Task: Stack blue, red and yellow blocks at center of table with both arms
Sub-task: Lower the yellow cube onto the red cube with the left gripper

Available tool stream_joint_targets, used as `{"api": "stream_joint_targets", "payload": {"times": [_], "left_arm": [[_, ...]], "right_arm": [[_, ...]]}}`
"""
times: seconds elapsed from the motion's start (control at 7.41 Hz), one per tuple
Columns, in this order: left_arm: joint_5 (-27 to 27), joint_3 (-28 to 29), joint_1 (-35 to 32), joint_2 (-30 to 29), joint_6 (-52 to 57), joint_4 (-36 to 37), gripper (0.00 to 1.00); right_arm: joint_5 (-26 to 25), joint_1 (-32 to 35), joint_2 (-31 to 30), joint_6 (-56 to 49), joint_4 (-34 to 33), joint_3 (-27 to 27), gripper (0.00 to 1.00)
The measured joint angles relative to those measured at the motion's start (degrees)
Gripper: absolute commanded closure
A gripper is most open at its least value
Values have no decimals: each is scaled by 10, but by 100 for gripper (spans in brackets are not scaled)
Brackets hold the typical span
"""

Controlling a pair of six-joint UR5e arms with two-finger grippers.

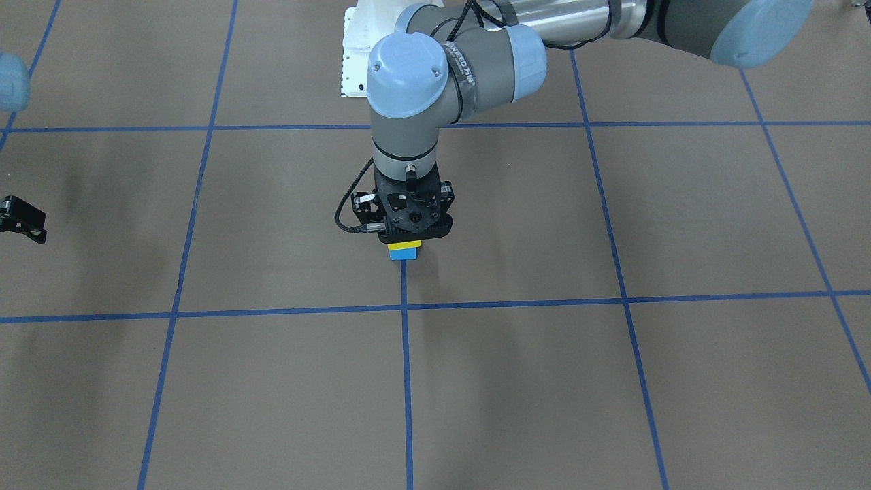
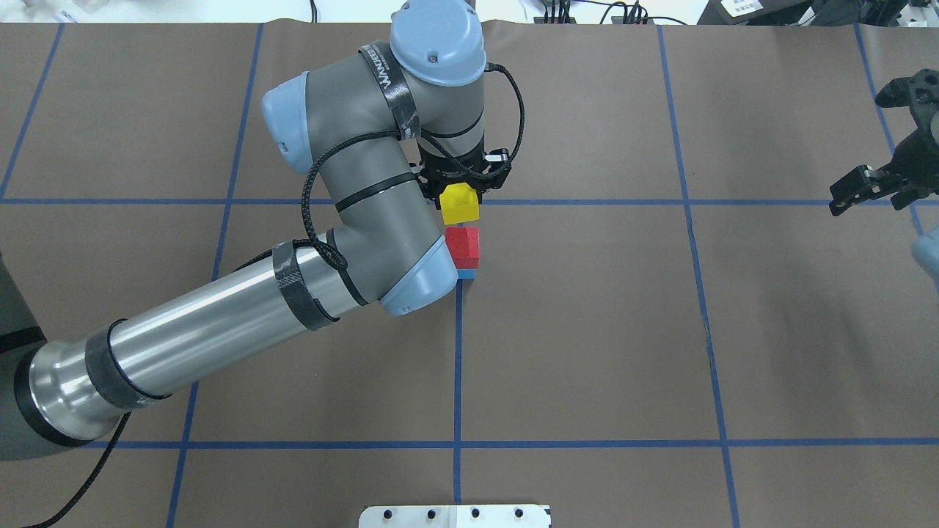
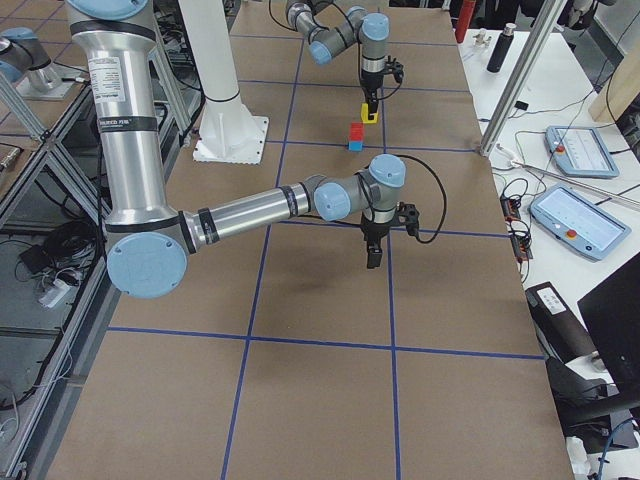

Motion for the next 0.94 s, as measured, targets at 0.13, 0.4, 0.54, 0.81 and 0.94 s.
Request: {"api": "stream_joint_targets", "payload": {"times": [0.13, 0.4, 0.54, 0.81, 0.94], "left_arm": [[-1, 2, 2, -2, 9, 12, 100], [-1, 5, 9, -6, 32, 33, 100], [-1, 6, 16, -6, 44, 37, 100], [-2, 8, 29, -5, 57, 37, 100], [-2, 7, 31, -4, 61, 37, 100]], "right_arm": [[1, 0, 0, 5, 0, 2, 0], [2, 0, 0, 9, 0, 4, 0], [2, 0, 0, 10, 0, 4, 0], [2, 0, 0, 13, 0, 5, 0], [2, 0, 0, 13, 0, 4, 0]]}}
